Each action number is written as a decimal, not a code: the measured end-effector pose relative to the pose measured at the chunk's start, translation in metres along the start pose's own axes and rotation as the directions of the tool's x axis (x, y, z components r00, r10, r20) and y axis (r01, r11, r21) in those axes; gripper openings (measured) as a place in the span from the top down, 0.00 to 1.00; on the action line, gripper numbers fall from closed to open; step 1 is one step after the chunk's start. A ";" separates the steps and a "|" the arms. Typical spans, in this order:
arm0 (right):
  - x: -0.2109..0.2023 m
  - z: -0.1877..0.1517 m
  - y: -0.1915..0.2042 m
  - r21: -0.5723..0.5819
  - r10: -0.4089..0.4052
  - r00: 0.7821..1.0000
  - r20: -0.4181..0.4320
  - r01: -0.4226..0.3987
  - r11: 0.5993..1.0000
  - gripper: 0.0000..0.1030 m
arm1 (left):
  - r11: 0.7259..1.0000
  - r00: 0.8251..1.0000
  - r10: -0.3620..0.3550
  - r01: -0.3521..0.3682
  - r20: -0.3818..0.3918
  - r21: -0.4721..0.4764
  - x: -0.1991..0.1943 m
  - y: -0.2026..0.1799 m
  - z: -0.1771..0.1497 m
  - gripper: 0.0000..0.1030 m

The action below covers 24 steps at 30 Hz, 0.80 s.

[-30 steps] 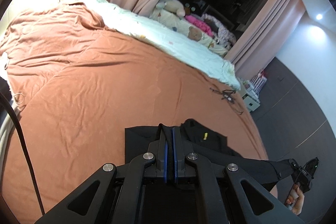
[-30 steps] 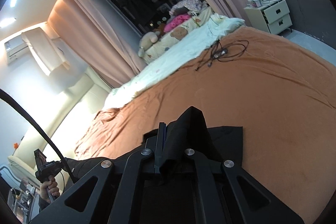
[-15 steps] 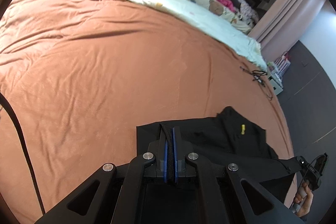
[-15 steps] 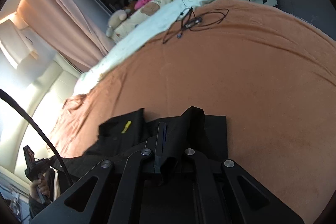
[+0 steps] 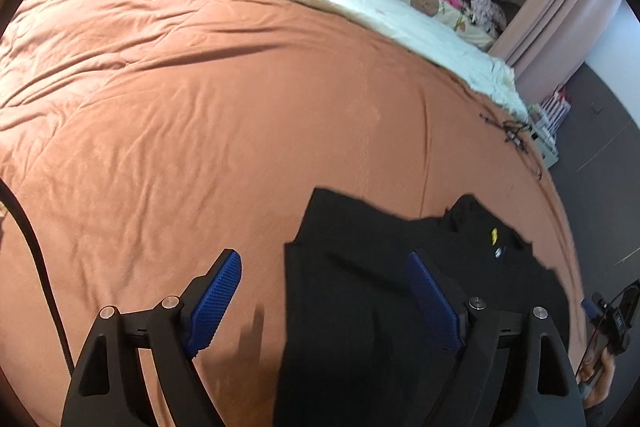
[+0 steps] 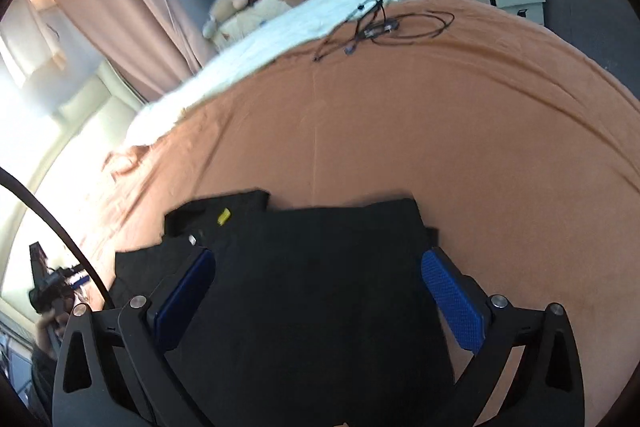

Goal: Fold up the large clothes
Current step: 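Open both tools, release the jacket and pull them back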

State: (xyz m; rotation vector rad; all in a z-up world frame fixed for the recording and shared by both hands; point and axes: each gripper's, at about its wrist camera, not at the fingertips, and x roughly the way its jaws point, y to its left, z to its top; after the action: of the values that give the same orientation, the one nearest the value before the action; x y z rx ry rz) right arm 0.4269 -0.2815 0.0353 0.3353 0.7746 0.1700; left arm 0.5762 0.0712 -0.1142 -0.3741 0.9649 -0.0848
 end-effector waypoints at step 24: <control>0.023 0.030 0.004 0.011 -0.098 0.988 -0.118 0.100 0.995 0.96 | 0.988 0.993 0.055 -0.039 -0.100 0.152 0.085 -0.011 0.009 0.97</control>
State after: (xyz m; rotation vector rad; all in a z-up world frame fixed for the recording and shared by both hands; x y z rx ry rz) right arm 0.4643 -0.2789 0.0419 0.3045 0.9072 0.0905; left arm 0.6328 0.0433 -0.1723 -0.2097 1.0627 -0.1344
